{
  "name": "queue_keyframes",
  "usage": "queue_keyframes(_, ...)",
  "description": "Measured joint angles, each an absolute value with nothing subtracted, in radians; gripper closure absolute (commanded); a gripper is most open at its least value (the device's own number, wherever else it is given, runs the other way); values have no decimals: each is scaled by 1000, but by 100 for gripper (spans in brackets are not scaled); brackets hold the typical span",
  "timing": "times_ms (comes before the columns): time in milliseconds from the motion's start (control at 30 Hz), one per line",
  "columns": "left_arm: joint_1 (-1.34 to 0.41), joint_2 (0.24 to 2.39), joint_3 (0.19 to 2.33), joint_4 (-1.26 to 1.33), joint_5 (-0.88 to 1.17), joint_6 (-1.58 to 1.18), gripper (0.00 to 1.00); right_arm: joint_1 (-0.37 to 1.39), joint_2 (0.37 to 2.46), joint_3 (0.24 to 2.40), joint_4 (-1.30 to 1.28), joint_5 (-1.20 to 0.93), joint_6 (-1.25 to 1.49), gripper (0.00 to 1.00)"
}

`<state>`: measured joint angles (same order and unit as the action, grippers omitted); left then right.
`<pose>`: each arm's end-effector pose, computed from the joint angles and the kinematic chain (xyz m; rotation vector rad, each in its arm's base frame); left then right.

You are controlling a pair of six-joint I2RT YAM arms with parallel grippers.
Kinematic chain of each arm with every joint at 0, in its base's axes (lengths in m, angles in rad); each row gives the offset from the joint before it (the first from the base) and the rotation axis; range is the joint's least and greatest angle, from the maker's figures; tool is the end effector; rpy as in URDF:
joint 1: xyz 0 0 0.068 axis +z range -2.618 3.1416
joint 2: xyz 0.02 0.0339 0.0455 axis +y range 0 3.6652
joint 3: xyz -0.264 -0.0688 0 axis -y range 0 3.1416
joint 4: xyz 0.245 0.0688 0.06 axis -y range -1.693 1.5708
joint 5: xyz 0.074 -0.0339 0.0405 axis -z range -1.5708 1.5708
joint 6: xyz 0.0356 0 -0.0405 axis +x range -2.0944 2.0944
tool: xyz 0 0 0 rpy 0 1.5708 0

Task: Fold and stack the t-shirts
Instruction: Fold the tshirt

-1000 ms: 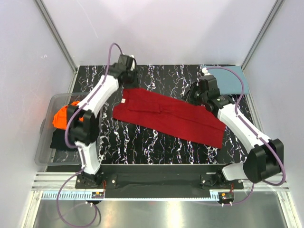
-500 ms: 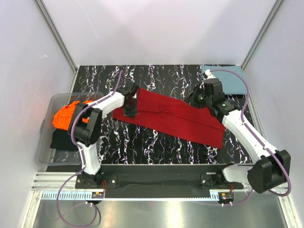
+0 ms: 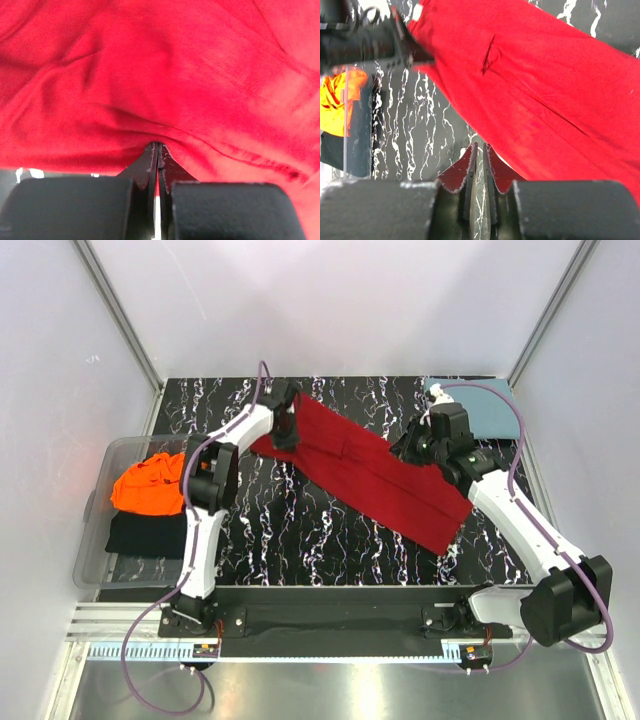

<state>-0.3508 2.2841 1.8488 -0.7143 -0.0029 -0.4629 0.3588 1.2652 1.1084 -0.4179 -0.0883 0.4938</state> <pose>0.4555 -0.1666 0.1642 -0.1546 2.7402 -0.2285 0.2646 0.1026 0.3268 0.0957 2.1999 0.5835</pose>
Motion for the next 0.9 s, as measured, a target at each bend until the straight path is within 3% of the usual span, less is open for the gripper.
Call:
queue_keyframes(100, -312, 2409, 2054, -717, 24, -442, 98, 358, 1275, 1140, -418, -71, 475, 84)
queue_keyframes(200, -290, 2494, 2197, -701, 50, -411, 86, 356, 1288, 1168, -417, -61, 466, 84)
queue_keyframes(333, -277, 2487, 2223, -701, 88, -396, 85, 354, 1294, 1185, -417, -60, 463, 84)
queue_keyframes(533, -333, 2278, 2026, -682, 129, -405, 91, 352, 1251, 1175, -440, -30, 464, 85)
queue_keyframes(667, -466, 2062, 1837, -620, 154, -441, 94, 350, 1144, 1099, -443, -16, 464, 85)
queue_keyframes(900, -726, 2001, 1732, -529, 215, -533, 97, 350, 1026, 1013, -490, -27, 477, 86)
